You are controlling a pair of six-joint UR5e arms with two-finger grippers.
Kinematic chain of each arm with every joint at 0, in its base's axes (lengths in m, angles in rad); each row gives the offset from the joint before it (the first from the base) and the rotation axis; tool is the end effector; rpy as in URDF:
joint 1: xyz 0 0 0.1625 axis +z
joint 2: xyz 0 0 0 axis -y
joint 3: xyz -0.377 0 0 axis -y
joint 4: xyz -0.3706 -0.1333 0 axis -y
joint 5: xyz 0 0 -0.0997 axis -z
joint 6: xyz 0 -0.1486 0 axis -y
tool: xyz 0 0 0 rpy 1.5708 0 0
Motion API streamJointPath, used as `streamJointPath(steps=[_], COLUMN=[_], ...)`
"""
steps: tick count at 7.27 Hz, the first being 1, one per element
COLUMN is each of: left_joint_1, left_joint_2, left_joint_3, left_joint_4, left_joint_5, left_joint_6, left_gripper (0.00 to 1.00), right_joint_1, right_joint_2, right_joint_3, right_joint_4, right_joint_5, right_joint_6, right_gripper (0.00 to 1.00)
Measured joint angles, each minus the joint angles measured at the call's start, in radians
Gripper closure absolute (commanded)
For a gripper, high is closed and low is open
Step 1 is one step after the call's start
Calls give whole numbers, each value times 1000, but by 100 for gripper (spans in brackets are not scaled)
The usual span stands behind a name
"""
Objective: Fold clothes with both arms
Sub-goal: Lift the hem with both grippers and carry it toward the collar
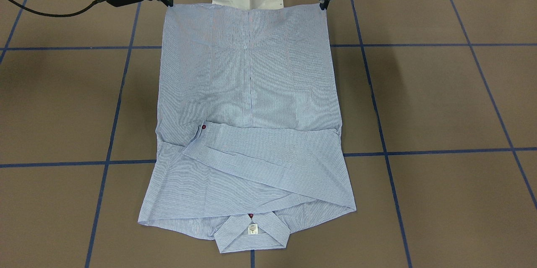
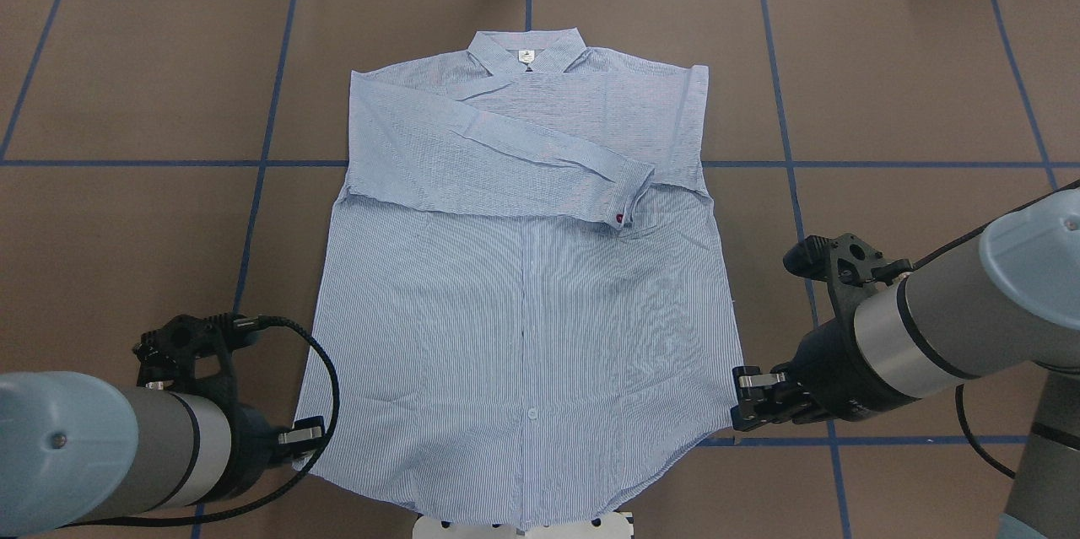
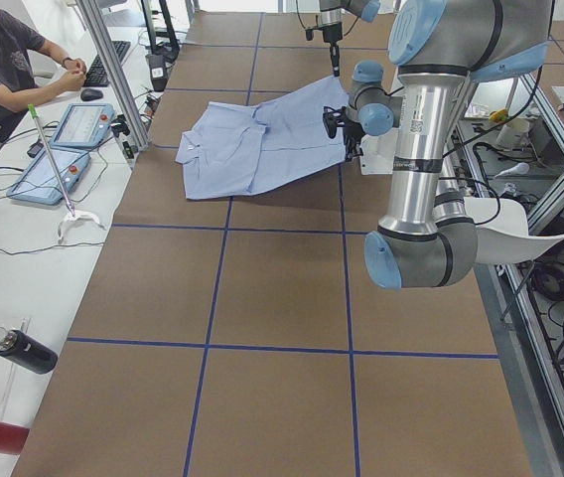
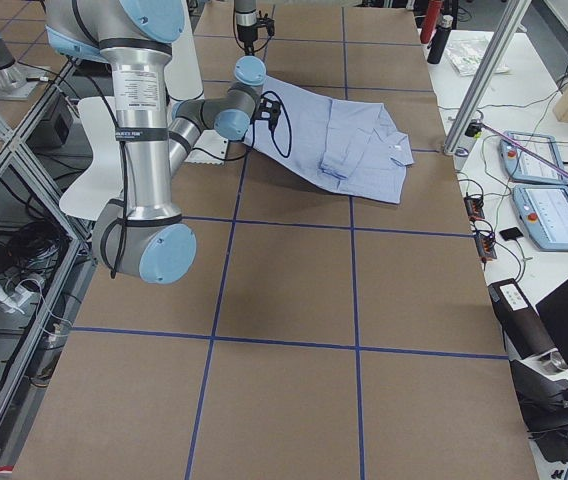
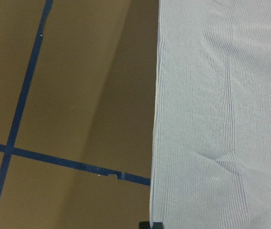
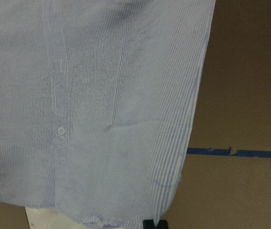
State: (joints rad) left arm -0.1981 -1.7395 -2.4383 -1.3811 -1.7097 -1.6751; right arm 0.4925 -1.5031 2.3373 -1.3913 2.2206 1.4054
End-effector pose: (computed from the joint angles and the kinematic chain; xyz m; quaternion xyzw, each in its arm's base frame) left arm 0.3978 -0.1948 0.2381 -0.0440 0.4123 -0.1088 0.9035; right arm -0.3563 -0.2404 0.2420 -0.1155 -0.5255 -0.0180 0.8427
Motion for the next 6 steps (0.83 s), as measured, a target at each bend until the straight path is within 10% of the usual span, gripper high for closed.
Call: streamJointPath(steps=[6], left_joint_1=[60], left_joint_2=[-18], left_joint_3=[-17], left_joint_4=[52], left_joint_5=[-57], left_joint_6=[-3], left_gripper=[100], right_joint_1=[23], right_joint_2=[-48], right_joint_3=[-20], right_joint_4=[17], right_joint_5=[104], right_joint_6=[-22], right_gripper=[100])
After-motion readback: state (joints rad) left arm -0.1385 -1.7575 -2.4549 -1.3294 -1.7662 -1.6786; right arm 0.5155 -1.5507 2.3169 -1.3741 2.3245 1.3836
